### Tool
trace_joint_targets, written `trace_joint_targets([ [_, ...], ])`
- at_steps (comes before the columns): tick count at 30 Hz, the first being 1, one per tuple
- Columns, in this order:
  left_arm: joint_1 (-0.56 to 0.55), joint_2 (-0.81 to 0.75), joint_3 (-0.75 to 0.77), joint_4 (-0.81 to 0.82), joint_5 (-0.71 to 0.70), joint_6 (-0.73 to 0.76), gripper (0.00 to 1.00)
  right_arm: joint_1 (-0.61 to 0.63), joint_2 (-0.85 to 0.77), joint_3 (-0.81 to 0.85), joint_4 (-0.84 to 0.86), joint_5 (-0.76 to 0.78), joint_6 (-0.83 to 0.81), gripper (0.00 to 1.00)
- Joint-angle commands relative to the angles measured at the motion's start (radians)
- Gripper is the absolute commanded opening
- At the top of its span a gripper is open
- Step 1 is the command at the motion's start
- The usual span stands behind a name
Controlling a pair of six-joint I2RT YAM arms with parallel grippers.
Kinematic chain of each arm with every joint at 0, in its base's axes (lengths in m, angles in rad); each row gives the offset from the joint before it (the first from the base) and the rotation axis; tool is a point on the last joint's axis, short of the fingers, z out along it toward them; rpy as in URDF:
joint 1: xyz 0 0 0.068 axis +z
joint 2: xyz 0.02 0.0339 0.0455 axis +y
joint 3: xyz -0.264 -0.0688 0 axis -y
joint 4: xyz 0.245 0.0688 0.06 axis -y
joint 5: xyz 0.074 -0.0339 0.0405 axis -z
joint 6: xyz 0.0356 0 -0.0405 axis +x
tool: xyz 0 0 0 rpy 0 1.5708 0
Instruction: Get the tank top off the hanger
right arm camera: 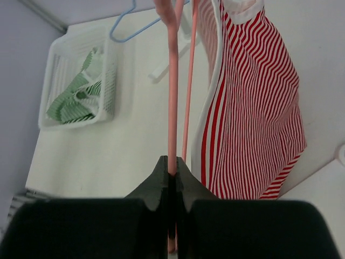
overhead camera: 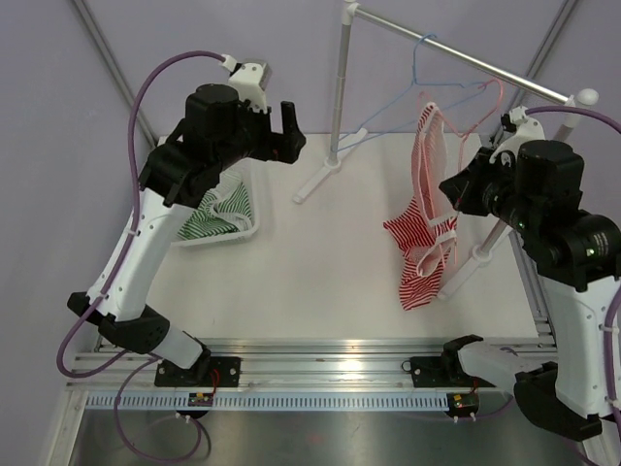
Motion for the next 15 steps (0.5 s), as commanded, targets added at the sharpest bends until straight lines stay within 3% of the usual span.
trace_joint_targets([
  [1, -0.084, 0.019, 0.062, 0.131, 0.076, 0.052, 0.99, -0.004, -0.062, 0.018, -0.038, -0.311, -0.097, 0.0],
  [9, -0.233, 0.056, 0.076, 0.236, 0.082, 0.077, 0.99, -0.005, -0.119, 0.008, -0.089, -0.728, -0.123, 0.0],
  [15, -0.302, 0.056, 0.03, 0.237, 0.055, 0.135, 0.96, -0.005, -0.104, 0.071, -0.107, -0.793, -0.111, 0.0],
])
